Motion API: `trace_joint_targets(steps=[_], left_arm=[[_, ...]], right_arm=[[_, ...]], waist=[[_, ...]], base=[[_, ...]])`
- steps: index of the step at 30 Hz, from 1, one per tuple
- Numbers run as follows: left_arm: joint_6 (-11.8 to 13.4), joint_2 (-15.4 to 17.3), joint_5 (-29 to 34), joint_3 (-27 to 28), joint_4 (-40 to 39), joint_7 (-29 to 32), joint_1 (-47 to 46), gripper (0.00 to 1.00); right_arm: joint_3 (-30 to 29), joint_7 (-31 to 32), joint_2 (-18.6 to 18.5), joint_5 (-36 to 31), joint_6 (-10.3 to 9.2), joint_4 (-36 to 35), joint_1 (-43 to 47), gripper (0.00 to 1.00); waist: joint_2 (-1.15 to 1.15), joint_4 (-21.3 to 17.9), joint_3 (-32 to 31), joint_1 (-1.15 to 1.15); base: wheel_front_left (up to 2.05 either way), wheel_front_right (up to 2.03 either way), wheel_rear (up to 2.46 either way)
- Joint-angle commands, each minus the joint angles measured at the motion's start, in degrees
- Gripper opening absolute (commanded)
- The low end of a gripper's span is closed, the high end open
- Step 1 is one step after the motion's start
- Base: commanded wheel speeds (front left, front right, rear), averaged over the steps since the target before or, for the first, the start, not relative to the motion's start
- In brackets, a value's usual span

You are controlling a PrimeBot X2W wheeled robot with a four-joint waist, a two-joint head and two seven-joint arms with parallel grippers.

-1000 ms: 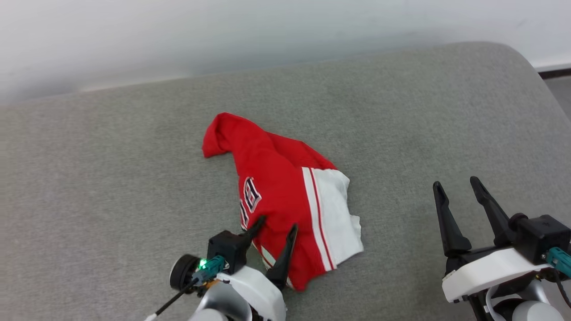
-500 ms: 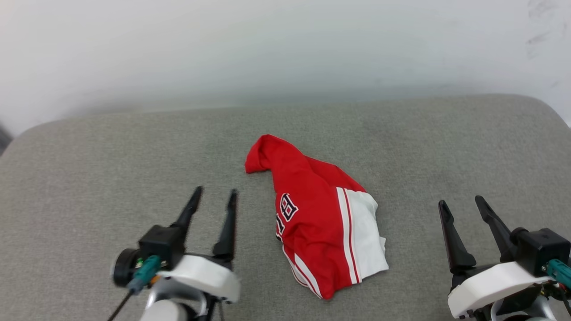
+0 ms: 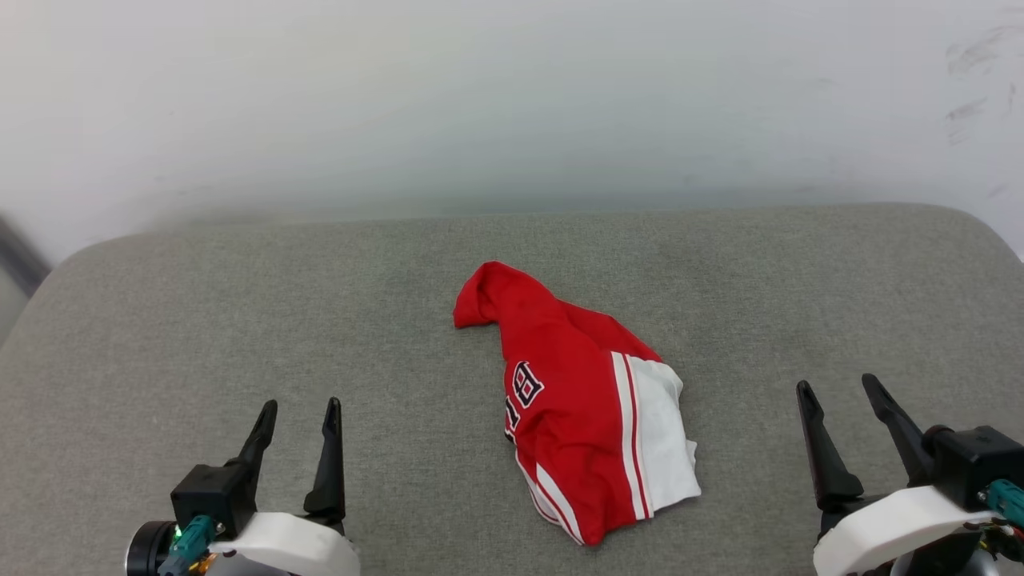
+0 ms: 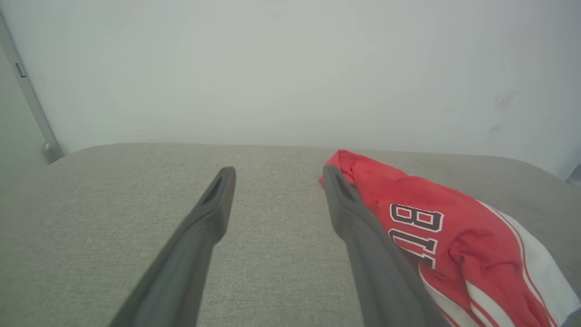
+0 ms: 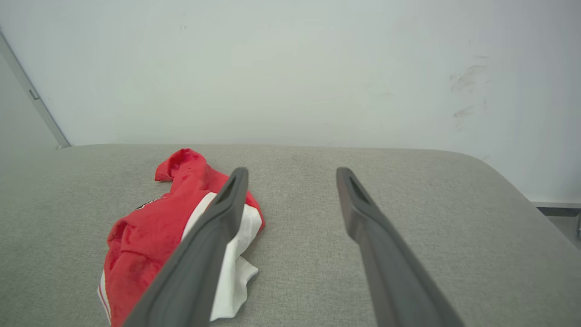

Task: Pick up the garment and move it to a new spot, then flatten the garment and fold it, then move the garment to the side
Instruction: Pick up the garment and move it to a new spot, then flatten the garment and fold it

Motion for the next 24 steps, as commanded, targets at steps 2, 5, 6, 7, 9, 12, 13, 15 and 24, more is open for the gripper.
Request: trace_joint_targets(steps=[2, 5, 6, 7, 9, 12, 13, 15, 24], left_arm=[[0.06, 0.34, 0.08, -0.17, -0.39, 0.27, 0.48, 1.00], [0.31, 0.43, 0.10, -0.40, -0.59, 0.55, 0.62, 1.00], [0.34, 0.44, 0.05, -0.44, -0.67, 0.64, 0.63, 1.00], [0.44, 0.45, 0.02, -0.49, -0.72, 0.71, 0.66, 1.00], [0.53, 0.44, -0.03, -0.57, -0.84, 0.77, 0.73, 1.00], [0.79, 0.46, -0.10, -0.67, -0.99, 0.86, 0.80, 1.00], [0.88, 0.45, -0.11, -0.71, -1.07, 0.91, 0.77, 1.00], [0.80, 0.26, -0.29, -0.83, -1.23, 0.92, 0.46, 1.00], [0.25, -0.31, 0.05, -2.06, -2.05, 0.57, -2.73, 1.00]], right_arm=[[-0.12, -0.02, 0.10, 0.25, -0.02, -0.34, 0.79, 1.00], [-0.25, -0.07, 0.10, 0.50, -0.02, -0.42, 0.98, 1.00], [-0.28, -0.10, 0.10, 0.63, -0.02, -0.43, 0.99, 1.00], [-0.29, -0.14, 0.10, 0.71, -0.02, -0.42, 0.99, 1.00], [-0.28, -0.18, 0.10, 0.67, -0.02, -0.38, 0.96, 1.00], [-0.53, 0.23, 0.10, 0.29, -0.02, -0.06, 0.92, 1.00], [-0.98, 0.46, 0.10, 0.56, -0.02, 0.32, 0.91, 1.00], [-2.29, 1.84, 0.10, 3.14, -0.02, 1.69, 0.88, 1.00], [-4.45, 25.94, -0.80, 10.23, -0.02, 10.97, -5.31, 1.00]], waist=[[0.00, -0.22, -0.03, 0.00], [0.00, -0.44, -0.01, 0.00], [0.00, -0.50, 0.00, 0.00], [0.00, -0.55, 0.00, 0.00], [0.00, -0.63, -0.02, 0.00], [0.00, -0.70, -0.01, 0.00], [0.00, -0.70, 0.03, 0.00], [0.00, -0.59, 0.16, 0.00], [0.00, 2.08, 3.89, 0.00]], base=[[0.00, 0.00, 0.00], [0.00, 0.00, 0.00], [0.00, 0.00, 0.00], [0.00, 0.00, 0.00], [0.00, 0.00, 0.00], [0.00, 0.00, 0.00], [0.00, 0.00, 0.00], [0.00, 0.00, 0.00], [0.00, 0.00, 0.00]])
